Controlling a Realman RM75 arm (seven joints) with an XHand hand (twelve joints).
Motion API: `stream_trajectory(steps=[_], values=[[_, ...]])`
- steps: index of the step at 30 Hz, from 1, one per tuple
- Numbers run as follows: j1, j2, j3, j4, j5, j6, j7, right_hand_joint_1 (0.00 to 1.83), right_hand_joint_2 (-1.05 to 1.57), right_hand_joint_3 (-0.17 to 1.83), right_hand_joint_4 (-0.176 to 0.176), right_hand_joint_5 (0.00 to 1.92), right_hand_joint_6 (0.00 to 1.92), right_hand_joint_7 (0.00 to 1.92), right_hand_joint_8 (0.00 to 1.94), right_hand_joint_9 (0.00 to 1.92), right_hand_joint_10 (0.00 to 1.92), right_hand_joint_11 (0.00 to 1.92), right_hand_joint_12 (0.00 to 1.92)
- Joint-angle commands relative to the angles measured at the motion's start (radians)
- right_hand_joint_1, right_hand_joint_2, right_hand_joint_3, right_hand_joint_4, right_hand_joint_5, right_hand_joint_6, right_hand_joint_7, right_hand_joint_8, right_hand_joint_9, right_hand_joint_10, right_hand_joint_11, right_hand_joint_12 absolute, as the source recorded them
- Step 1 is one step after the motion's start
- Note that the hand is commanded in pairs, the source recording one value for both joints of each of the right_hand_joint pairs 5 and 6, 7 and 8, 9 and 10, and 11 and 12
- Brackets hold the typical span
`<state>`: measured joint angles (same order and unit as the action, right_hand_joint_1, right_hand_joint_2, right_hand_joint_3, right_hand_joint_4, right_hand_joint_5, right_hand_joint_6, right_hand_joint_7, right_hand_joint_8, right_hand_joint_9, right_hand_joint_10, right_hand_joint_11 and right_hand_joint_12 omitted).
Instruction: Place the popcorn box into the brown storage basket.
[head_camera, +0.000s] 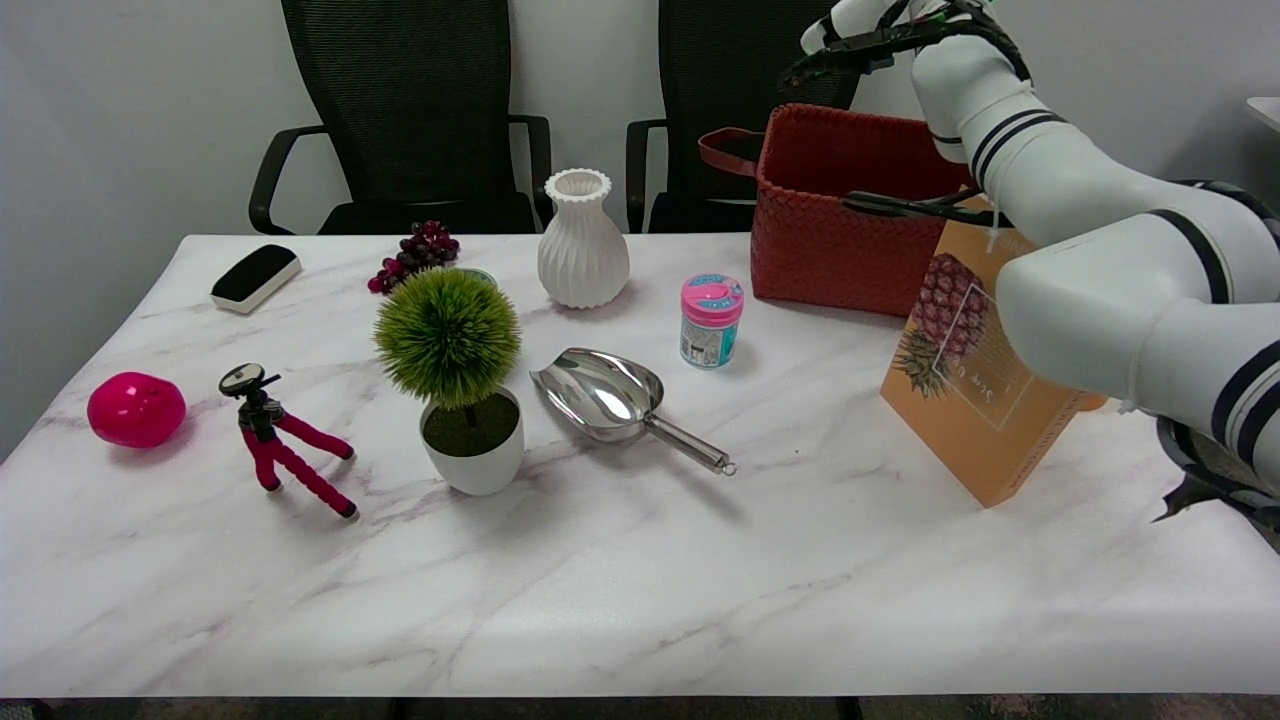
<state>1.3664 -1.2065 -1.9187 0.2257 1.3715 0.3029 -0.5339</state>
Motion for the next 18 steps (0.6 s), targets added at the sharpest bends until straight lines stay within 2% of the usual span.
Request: stream_trajectory(steps=[1, 12, 18], values=[[-0.040, 0.009, 0.000, 0.129, 0.029, -0.012, -0.001, 1.20, -0.10, 0.92, 0.000, 0.07, 0.07, 0.36, 0.36, 0.09, 0.09, 0.33, 0.33], [-0.217, 0.154, -0.005, 0.566, 0.306, -0.021, -0.001, 1.20, -0.11, 0.94, 0.000, 0.07, 0.07, 0.35, 0.35, 0.08, 0.08, 0.29, 0.29], [-0.372, 0.278, 0.001, 0.850, 0.402, 0.009, 0.009, 1.19, -0.11, 0.93, 0.000, 0.07, 0.07, 0.36, 0.36, 0.08, 0.08, 0.29, 0.29]])
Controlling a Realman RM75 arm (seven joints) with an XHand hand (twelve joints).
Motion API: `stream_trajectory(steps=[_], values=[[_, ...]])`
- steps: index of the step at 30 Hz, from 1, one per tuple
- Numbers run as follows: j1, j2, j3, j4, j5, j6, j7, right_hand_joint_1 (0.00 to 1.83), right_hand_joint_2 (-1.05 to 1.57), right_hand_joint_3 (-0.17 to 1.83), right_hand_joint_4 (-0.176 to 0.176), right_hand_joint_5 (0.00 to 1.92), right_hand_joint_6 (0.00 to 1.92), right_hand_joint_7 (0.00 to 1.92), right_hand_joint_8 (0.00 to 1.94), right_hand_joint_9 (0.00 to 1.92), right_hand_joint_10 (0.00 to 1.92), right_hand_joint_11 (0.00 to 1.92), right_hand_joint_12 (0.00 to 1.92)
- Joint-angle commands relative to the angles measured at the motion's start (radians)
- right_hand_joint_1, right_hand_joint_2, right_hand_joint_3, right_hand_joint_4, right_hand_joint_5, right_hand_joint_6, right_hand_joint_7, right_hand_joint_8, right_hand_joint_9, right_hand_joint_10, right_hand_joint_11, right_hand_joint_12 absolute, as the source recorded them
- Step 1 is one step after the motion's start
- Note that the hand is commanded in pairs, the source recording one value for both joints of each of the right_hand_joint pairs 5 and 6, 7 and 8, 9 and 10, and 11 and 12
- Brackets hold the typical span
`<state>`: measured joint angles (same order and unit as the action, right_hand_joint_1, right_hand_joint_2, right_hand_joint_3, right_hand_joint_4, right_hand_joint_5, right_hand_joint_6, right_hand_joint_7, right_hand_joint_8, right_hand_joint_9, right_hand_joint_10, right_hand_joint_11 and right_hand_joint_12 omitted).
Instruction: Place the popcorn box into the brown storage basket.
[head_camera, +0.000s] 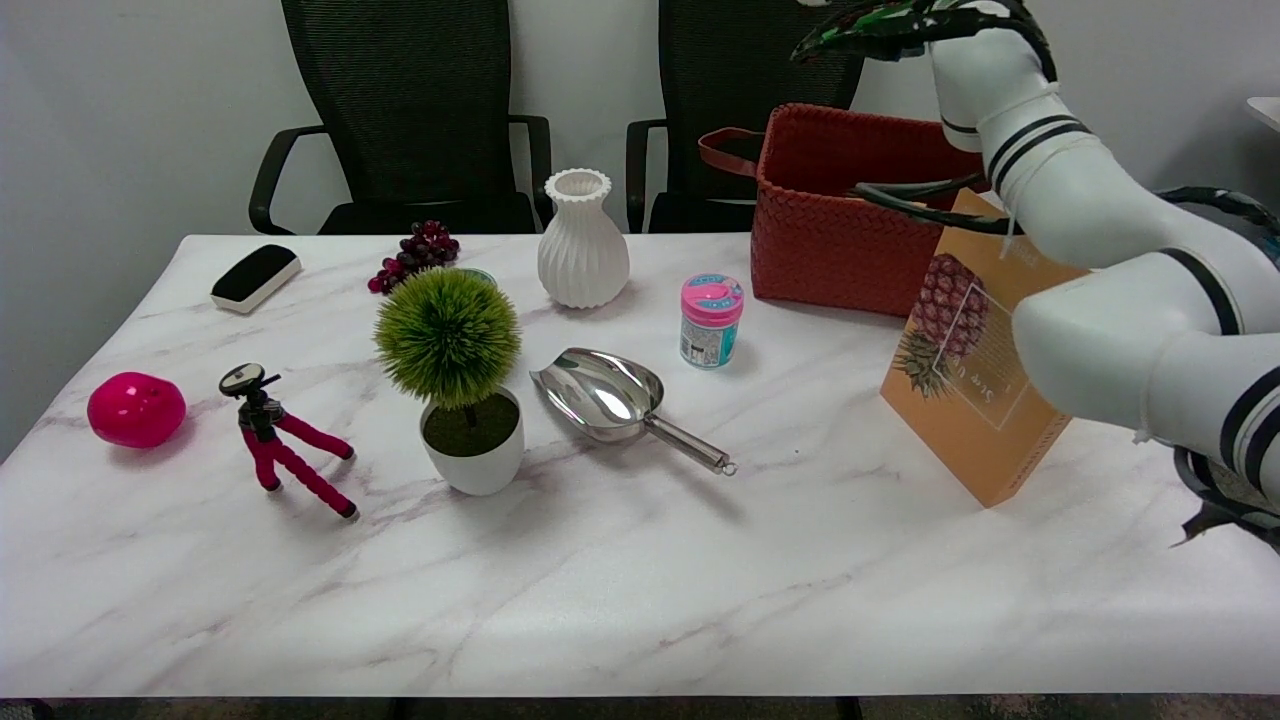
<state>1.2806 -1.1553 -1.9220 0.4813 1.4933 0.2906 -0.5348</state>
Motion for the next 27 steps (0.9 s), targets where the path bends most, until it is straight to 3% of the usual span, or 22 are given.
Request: stream_trajectory(steps=[1, 18, 27], values=[[-0.320, 0.247, 0.009, 0.654, 0.289, 0.029, 0.011, 1.19, -0.11, 0.93, 0.000, 0.06, 0.06, 0.36, 0.36, 0.08, 0.08, 0.29, 0.29], [-0.684, 0.364, 0.125, 1.247, 0.276, 0.067, 0.014, 1.16, -0.11, 0.96, 0.000, 0.06, 0.06, 0.34, 0.34, 0.06, 0.06, 0.27, 0.27], [-0.827, 0.368, 0.097, 1.387, 0.257, 0.093, 0.019, 1.16, -0.10, 0.94, 0.000, 0.06, 0.06, 0.33, 0.33, 0.04, 0.04, 0.23, 0.23]])
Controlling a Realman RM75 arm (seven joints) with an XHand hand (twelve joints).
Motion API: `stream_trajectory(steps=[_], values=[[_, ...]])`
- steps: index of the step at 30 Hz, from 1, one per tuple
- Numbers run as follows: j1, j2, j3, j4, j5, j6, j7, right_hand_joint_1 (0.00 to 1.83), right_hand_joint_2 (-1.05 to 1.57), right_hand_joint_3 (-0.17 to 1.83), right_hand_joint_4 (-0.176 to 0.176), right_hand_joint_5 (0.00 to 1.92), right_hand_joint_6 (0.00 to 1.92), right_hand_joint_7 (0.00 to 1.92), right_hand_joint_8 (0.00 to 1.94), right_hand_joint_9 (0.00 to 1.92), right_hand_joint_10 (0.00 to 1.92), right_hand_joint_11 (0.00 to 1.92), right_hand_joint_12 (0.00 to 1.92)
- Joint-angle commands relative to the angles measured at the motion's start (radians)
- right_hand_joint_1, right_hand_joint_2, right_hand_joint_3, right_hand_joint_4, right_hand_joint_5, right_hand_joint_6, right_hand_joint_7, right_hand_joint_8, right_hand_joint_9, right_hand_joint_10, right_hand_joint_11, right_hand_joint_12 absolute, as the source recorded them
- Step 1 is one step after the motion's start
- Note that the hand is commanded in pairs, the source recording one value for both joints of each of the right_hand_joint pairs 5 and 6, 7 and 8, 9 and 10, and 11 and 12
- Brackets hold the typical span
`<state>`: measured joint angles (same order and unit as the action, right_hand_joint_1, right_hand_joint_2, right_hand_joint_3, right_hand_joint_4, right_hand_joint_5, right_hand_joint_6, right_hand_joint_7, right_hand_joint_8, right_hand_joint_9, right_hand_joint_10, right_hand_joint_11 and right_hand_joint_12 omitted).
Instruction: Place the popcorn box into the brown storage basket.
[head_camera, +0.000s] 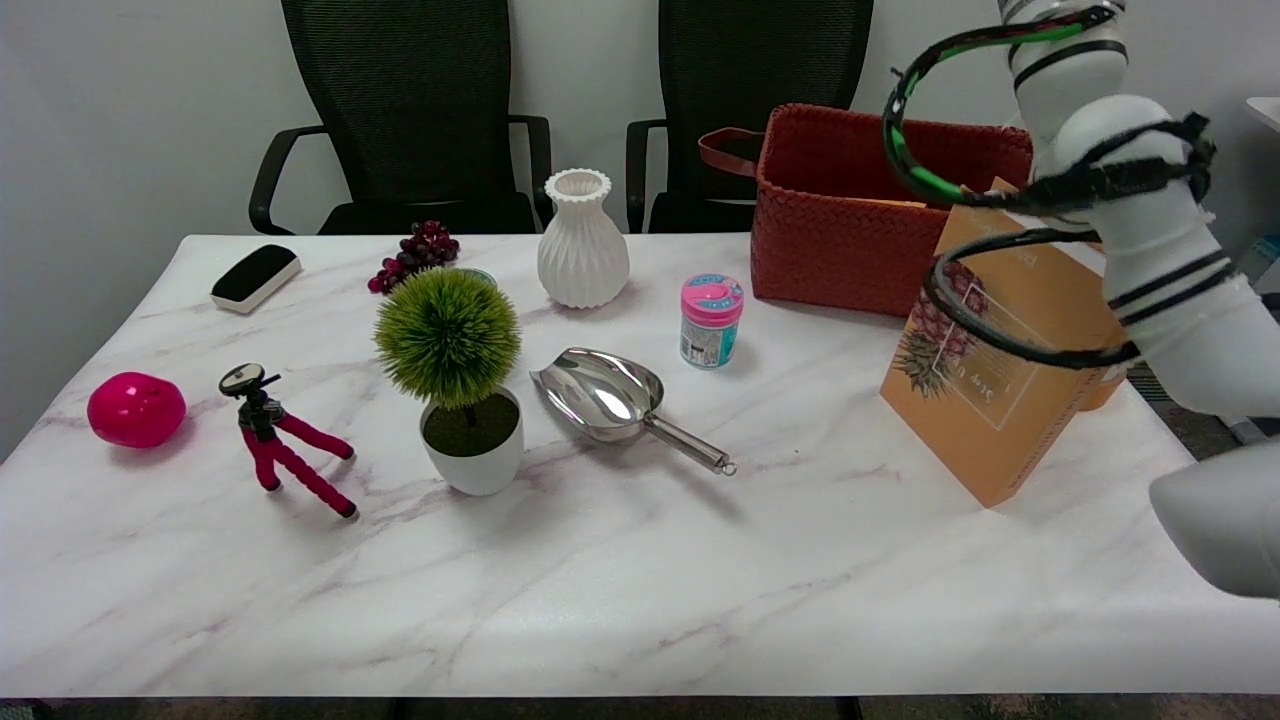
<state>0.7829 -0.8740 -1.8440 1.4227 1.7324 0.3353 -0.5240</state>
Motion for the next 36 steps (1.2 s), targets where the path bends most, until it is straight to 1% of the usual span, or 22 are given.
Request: stream_trajectory(steps=[1, 7, 12, 14, 15, 16, 18, 19, 23, 25, 29, 36], values=[[-0.346, 0.082, 0.012, 0.446, 0.018, 0.049, 0.018, 1.15, -0.09, 0.94, 0.000, 0.06, 0.06, 0.33, 0.33, 0.04, 0.04, 0.23, 0.23], [-0.468, 0.051, 0.008, 0.447, -0.001, 0.066, 0.153, 1.14, -0.10, 0.93, 0.000, 0.06, 0.06, 0.32, 0.32, 0.03, 0.03, 0.23, 0.23], [-0.583, 0.007, 0.011, 0.445, -0.136, 0.102, 0.264, 1.12, -0.09, 0.90, 0.000, 0.06, 0.06, 0.32, 0.32, 0.03, 0.03, 0.23, 0.23], [-0.625, -0.010, 0.009, 0.445, -0.215, 0.143, 0.312, 1.12, -0.08, 0.89, 0.000, 0.06, 0.06, 0.31, 0.31, 0.03, 0.03, 0.28, 0.28], [-0.645, -0.015, 0.009, 0.445, -0.255, 0.163, 0.339, 1.10, -0.06, 0.88, 0.000, 0.05, 0.05, 0.29, 0.29, 0.01, 0.01, 0.35, 0.35], [-0.662, -0.017, 0.008, 0.445, -0.287, 0.181, 0.368, 1.08, -0.03, 0.86, 0.000, 0.05, 0.05, 0.23, 0.23, 0.00, 0.00, 0.36, 0.36], [-0.696, -0.020, 0.011, 0.445, -0.347, 0.223, 0.447, 1.02, 0.07, 0.78, 0.000, 0.05, 0.05, 0.08, 0.08, 0.00, 0.00, 0.30, 0.30], [-0.709, -0.023, 0.014, 0.446, -0.358, 0.233, 0.474, 0.99, 0.12, 0.74, 0.000, 0.05, 0.05, 0.05, 0.05, 0.00, 0.00, 0.29, 0.29], [-0.755, -0.027, 0.019, 0.445, -0.379, 0.277, 0.578, 0.93, 0.27, 0.61, 0.000, 0.04, 0.04, 0.01, 0.01, 0.00, 0.00, 0.27, 0.27], [-0.777, -0.030, 0.018, 0.443, -0.393, 0.314, 0.603, 0.91, 0.32, 0.56, 0.000, 0.04, 0.04, 0.00, 0.00, 0.00, 0.00, 0.25, 0.25], [-0.802, -0.035, 0.009, 0.442, -0.407, 0.365, 0.633, 0.82, 0.53, 0.37, 0.000, 0.02, 0.02, 0.00, 0.00, 0.00, 0.00, 0.25, 0.25], [-0.806, -0.037, -0.002, 0.440, -0.459, 0.375, 0.737, 0.76, 0.52, 0.39, 0.000, 0.00, 0.00, 0.00, 0.00, 0.00, 0.00, 0.26, 0.26]])
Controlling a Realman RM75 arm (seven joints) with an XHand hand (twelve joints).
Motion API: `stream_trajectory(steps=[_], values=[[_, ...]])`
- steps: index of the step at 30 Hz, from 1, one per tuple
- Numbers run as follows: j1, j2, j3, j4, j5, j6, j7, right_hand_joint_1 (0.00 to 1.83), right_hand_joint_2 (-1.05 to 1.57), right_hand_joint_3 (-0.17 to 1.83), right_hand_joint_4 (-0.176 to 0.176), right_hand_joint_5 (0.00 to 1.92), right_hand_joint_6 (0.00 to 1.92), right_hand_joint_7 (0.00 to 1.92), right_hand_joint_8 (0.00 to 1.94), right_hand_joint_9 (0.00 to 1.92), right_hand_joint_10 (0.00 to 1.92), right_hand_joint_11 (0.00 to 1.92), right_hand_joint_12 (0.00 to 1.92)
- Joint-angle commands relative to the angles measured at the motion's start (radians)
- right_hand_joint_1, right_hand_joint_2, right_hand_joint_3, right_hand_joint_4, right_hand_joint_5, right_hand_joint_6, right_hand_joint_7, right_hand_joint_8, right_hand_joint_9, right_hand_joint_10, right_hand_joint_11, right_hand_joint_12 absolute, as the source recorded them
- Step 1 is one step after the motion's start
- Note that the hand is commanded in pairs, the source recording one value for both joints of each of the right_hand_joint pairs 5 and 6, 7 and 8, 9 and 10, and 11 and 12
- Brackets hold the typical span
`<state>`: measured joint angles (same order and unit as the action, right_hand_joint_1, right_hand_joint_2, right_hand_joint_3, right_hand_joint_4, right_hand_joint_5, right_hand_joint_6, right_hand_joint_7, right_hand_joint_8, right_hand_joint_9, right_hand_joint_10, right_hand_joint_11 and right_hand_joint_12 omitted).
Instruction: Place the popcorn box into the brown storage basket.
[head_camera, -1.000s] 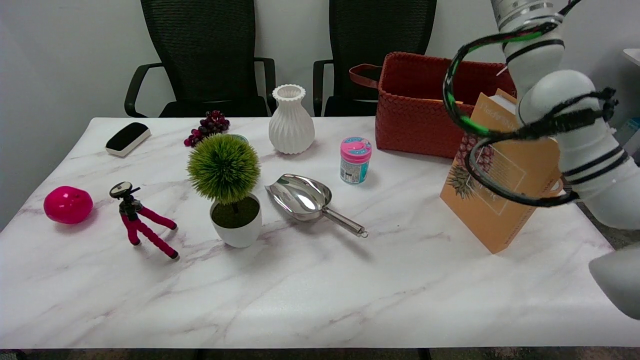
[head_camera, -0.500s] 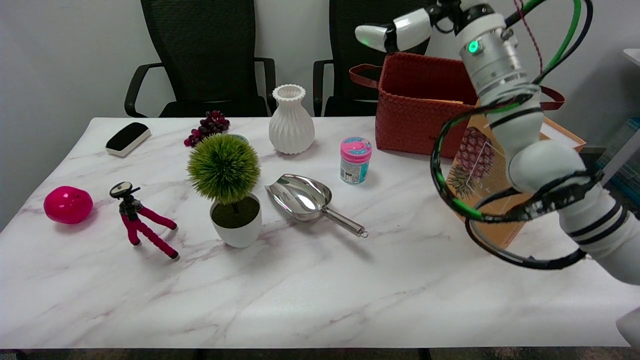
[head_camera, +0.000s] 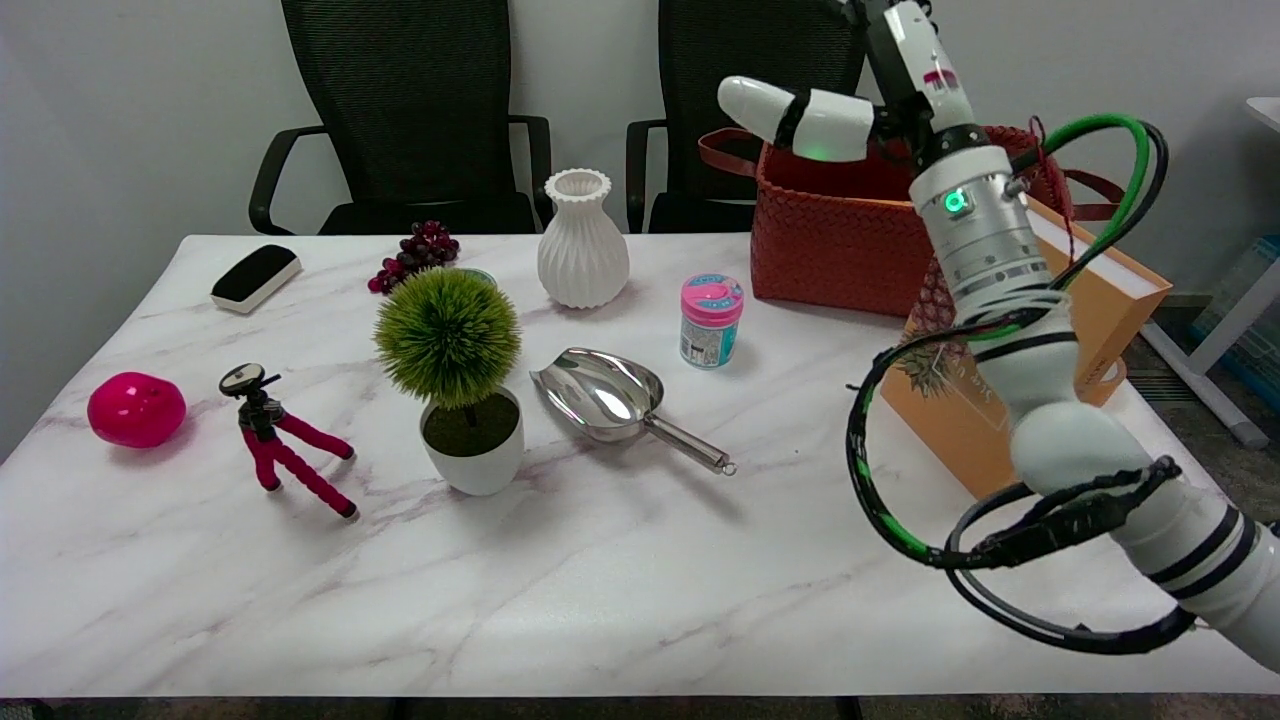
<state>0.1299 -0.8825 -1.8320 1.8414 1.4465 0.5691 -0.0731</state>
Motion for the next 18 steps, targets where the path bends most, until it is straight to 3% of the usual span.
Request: stream_trajectory(steps=[1, 10, 18], values=[[-0.153, -0.029, -0.014, 0.020, -0.176, 0.137, 0.304, 0.75, 0.52, 0.40, 0.000, 0.00, 0.00, 0.00, 0.00, 0.00, 0.00, 0.27, 0.27], [-0.154, -0.029, -0.016, 0.017, -0.171, 0.101, 0.367, 0.65, 0.68, 0.19, 0.000, 0.00, 0.00, 0.14, 0.14, 0.00, 0.00, 0.45, 0.45], [-0.154, -0.029, -0.016, 0.020, -0.171, 0.098, 0.367, 0.63, 0.71, 0.10, 0.000, 0.00, 0.00, 0.13, 0.13, 0.00, 0.00, 0.51, 0.51]])
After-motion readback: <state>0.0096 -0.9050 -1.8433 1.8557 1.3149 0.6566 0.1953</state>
